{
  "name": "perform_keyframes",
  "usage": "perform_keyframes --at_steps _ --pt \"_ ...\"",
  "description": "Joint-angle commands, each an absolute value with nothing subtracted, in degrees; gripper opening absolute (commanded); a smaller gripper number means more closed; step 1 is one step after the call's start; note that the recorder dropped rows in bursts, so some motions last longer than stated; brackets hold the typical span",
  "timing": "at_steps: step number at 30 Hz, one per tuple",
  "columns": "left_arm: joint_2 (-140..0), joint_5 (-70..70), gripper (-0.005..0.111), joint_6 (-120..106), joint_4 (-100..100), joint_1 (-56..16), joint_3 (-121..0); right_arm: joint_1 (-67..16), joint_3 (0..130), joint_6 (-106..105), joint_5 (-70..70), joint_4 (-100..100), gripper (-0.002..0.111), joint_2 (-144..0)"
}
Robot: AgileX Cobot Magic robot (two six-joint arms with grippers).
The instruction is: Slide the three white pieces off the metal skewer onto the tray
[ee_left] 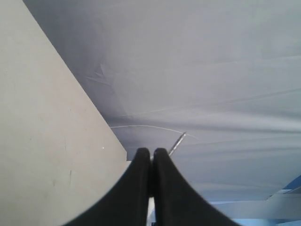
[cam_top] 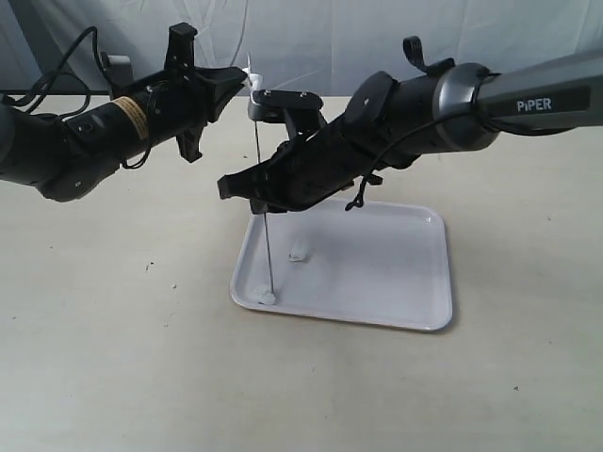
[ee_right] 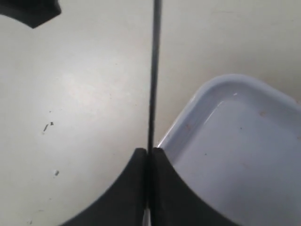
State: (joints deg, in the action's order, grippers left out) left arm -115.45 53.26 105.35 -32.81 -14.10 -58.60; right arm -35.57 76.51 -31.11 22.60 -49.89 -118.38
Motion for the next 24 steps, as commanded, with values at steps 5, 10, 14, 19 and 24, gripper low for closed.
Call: perform_keyframes --at_steps 5,10,14,19,24 --pt "-115.0 54.9 0.000 104.1 -29.5 -13.8 -58.8 -35.3 80.8 -29.8 35.5 -47.1 -0.001 -117.6" --pt "-115.0 54.9 0.000 102.8 -34.6 -12.0 -58.8 -35.3 83.4 -26.7 44.2 -38.4 -0.001 -116.6" --pt "-115.0 55.1 0.000 102.8 -38.4 -10.4 -58.8 -35.3 83.8 -21.4 46.5 -32.2 -0.001 -115.1" --pt "-115.0 52.0 0.000 100.9 -36.5 -10.2 -58.8 -35.3 83.8 -17.3 52.7 -31.6 -0.001 -114.4" --pt "-115.0 51.4 0.000 100.0 -32.3 -10.2 -58.8 -35.4 83.8 -15.4 55.8 -33.3 -0.001 -114.4"
